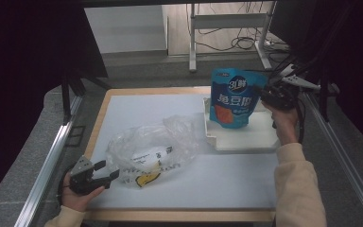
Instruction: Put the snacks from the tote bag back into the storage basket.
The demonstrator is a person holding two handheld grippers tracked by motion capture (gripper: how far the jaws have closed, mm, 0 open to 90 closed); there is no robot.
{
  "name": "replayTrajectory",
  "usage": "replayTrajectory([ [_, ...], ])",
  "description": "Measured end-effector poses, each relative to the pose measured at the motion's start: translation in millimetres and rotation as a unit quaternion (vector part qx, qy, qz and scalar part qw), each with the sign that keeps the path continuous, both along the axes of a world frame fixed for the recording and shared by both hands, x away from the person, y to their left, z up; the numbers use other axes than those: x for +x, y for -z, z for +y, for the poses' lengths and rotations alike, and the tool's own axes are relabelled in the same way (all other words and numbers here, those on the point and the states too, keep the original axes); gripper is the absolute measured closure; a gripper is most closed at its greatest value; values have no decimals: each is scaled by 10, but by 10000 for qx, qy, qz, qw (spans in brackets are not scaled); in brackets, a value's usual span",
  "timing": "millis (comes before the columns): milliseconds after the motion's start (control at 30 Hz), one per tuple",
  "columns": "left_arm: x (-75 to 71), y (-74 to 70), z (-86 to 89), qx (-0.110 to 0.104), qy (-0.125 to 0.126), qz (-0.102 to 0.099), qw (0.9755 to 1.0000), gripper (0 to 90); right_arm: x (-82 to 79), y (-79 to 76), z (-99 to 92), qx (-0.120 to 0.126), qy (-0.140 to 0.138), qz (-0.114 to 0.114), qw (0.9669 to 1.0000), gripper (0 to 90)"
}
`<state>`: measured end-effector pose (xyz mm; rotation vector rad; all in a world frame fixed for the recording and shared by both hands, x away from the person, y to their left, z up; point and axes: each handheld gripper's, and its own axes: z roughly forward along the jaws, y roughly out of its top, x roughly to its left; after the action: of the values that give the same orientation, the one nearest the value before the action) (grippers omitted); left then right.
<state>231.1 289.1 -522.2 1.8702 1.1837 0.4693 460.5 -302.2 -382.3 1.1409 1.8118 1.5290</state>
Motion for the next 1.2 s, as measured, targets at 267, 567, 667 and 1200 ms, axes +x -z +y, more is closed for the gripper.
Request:
replayTrajectory([
  [267,0,-1,2,-8,-8,-5,10000,288,-145,40,-55,25,89,10,10000,500],
  [567,-5,-9,3,-22,-22,-17,10000,288,-330,45,-7,-132,164,-61,9998,429],
  [667,-5,-9,4,-26,-20,-17,10000,288,-400,53,8,-111,136,-90,9998,423],
  [1200,-14,-17,6,-63,-13,-45,10000,287,-801,252,217,-135,-380,-16,9992,412],
])
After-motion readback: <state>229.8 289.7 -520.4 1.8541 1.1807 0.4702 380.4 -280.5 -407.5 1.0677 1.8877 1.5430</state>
